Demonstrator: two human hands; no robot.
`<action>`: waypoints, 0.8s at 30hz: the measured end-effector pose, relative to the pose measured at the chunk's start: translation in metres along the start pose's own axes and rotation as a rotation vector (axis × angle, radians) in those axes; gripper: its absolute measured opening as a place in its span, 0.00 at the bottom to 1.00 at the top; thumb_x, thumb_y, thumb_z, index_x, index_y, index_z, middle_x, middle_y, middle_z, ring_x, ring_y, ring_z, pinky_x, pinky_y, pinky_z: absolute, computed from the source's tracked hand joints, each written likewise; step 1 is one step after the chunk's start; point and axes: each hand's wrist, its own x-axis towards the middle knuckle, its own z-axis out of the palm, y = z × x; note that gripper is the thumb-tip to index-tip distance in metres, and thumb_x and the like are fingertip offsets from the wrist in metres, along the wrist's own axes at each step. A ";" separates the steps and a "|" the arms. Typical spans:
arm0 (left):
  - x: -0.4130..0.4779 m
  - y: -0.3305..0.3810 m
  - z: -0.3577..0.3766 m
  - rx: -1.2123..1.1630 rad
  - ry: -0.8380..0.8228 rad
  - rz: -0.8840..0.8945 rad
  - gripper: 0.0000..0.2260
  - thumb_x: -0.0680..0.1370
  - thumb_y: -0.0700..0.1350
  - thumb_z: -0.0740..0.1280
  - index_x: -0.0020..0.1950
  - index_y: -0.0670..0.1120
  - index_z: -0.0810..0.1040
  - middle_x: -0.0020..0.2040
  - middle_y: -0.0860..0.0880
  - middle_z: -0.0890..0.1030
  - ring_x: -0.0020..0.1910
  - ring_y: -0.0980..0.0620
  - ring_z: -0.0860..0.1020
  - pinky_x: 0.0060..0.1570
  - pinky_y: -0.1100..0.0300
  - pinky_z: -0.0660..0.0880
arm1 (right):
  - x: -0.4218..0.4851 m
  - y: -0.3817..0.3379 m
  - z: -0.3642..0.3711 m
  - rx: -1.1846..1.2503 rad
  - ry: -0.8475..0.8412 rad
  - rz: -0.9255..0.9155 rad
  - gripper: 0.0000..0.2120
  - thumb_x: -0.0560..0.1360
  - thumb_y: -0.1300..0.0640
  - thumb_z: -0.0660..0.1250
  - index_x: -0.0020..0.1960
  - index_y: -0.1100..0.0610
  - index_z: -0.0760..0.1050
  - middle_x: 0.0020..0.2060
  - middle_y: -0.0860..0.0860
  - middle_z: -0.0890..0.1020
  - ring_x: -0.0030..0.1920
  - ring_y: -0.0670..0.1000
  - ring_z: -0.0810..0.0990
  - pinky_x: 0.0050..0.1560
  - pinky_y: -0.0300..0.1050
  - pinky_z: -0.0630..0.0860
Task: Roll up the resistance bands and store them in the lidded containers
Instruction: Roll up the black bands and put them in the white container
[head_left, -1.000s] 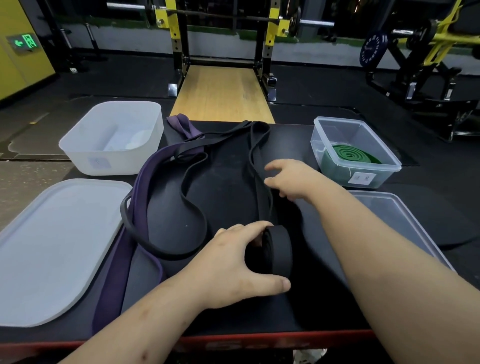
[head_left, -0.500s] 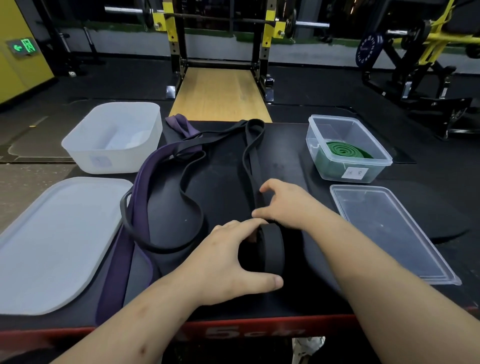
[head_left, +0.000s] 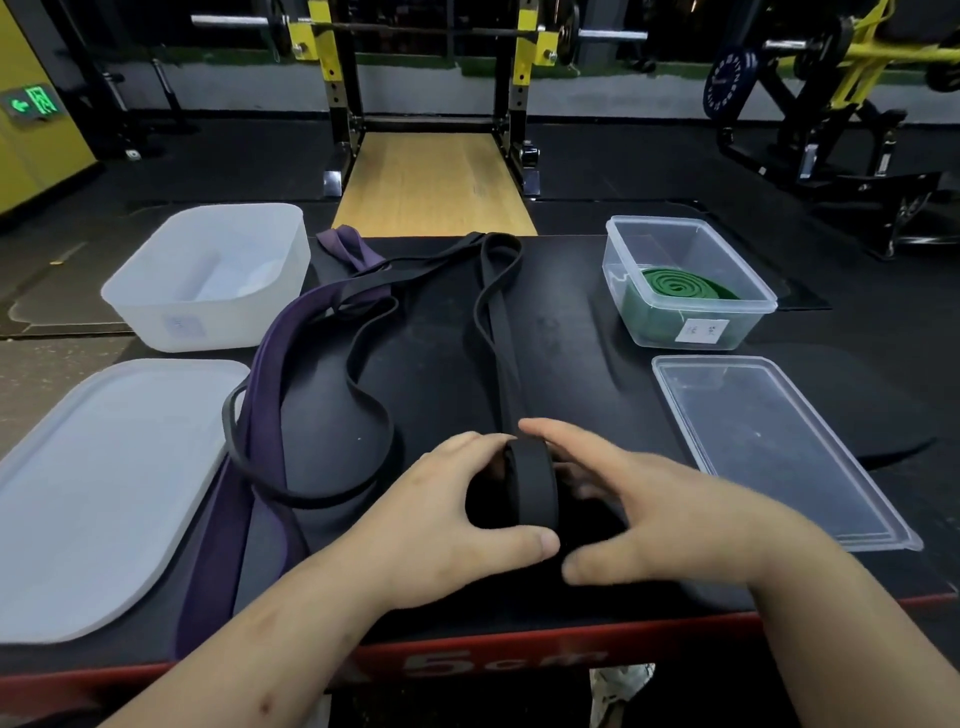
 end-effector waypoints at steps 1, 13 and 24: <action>0.000 -0.001 0.000 -0.006 0.013 -0.012 0.33 0.66 0.67 0.74 0.70 0.68 0.70 0.63 0.65 0.75 0.65 0.64 0.73 0.66 0.56 0.73 | -0.002 0.001 0.006 -0.013 0.029 -0.006 0.50 0.66 0.46 0.81 0.72 0.18 0.51 0.64 0.21 0.69 0.66 0.28 0.69 0.64 0.29 0.68; -0.002 -0.003 -0.002 0.021 -0.031 -0.021 0.39 0.62 0.66 0.80 0.69 0.71 0.65 0.65 0.65 0.76 0.67 0.63 0.73 0.66 0.56 0.73 | 0.004 0.005 0.009 -0.018 0.176 -0.175 0.38 0.69 0.49 0.81 0.69 0.27 0.65 0.65 0.31 0.74 0.66 0.35 0.72 0.61 0.29 0.69; -0.004 -0.001 -0.002 0.063 -0.021 -0.028 0.47 0.61 0.68 0.78 0.74 0.74 0.57 0.68 0.71 0.68 0.70 0.70 0.66 0.68 0.64 0.67 | 0.007 0.006 0.006 0.139 0.162 -0.141 0.33 0.71 0.56 0.80 0.70 0.38 0.72 0.60 0.41 0.84 0.61 0.43 0.83 0.65 0.49 0.77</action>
